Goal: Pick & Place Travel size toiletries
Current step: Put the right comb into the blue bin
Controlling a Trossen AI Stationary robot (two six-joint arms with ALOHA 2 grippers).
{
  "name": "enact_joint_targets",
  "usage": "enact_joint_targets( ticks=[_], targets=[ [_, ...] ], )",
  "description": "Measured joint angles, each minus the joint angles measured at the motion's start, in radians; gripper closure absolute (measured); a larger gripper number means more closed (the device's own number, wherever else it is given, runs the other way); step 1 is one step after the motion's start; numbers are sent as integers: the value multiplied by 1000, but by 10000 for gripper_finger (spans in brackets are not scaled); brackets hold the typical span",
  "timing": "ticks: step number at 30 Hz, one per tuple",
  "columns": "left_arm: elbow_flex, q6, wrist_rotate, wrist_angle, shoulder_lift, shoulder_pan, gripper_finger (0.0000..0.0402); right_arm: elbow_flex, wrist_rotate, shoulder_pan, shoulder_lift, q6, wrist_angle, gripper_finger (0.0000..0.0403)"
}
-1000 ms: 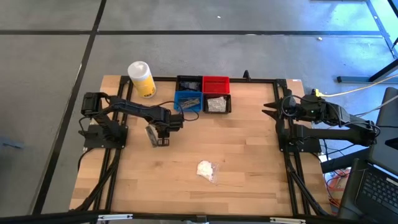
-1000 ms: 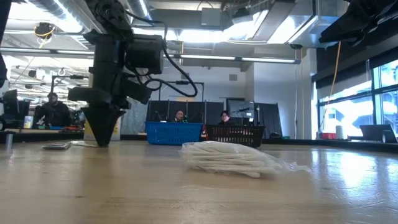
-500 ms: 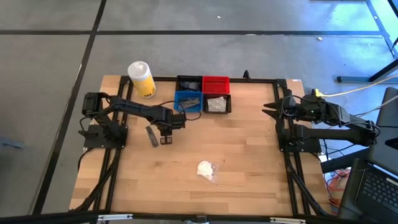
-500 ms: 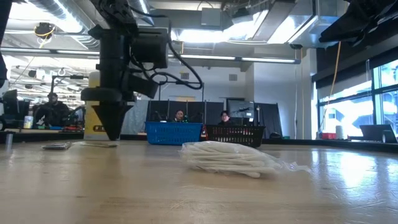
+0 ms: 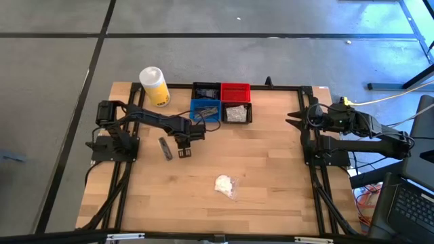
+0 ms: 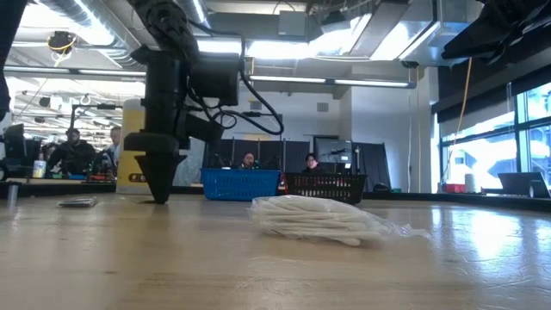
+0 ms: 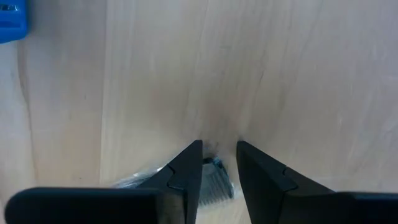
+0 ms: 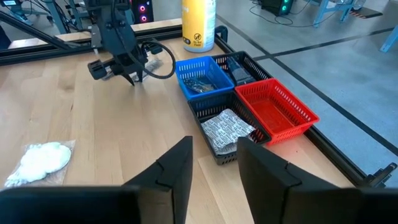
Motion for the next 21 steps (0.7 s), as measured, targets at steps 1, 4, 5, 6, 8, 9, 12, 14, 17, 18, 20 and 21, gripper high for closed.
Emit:
enact_joint_targets(
  ticks=[1,4,5,6,8,9,12,14,17,18,20,21],
  targets=[
    [0,1,2,0,2,2,305,0,0,0,0,0,0,271],
    [0,9,12,0,1,9,315,0,0,0,0,0,0,265],
    [-2,11,16,1,-1,11,322,0,0,0,0,0,0,263],
    [-2,16,19,1,-1,12,331,0,0,0,0,0,0,261],
    [-2,28,23,1,-1,13,351,0,0,0,0,0,0,258],
    [-2,39,24,1,0,13,362,0,0,0,0,0,0,256],
    [-3,50,28,-1,0,13,393,0,0,0,0,0,0,251],
    [-3,53,27,-6,0,13,397,0,0,0,0,0,0,248],
    [-3,54,28,-12,0,12,399,0,0,0,0,0,0,244],
    [-3,54,31,-13,0,12,399,0,0,0,0,0,0,243],
    [-4,54,32,-16,-5,3,399,0,0,0,0,0,0,241],
    [-6,54,26,-15,-14,-2,399,0,0,0,0,0,0,240]
  ],
)
